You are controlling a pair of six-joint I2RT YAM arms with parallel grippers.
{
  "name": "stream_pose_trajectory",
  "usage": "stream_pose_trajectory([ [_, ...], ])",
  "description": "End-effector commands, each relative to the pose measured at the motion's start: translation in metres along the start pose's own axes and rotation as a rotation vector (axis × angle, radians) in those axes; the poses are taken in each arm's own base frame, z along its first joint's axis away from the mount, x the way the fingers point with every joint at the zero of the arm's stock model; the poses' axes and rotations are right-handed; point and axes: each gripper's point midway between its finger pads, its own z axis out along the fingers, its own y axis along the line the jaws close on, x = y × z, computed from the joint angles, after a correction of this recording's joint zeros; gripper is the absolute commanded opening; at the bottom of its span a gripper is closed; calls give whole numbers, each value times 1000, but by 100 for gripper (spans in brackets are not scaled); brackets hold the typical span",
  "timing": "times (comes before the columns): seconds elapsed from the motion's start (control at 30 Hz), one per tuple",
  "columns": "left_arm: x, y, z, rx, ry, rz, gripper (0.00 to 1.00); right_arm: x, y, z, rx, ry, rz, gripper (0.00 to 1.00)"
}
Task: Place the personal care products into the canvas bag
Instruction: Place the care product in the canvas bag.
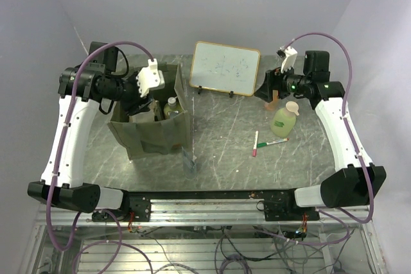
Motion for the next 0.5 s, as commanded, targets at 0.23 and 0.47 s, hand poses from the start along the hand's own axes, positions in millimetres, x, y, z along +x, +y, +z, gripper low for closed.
stream_pose_trajectory([
  [0.23, -1, 3, 9, -15, -61, 63, 7, -6, 8, -8, -5, -39, -24, 79],
  [0.47, 7, 5, 29, 20, -75, 62, 7, -5, 9, -10, 0, -43, -26, 79],
])
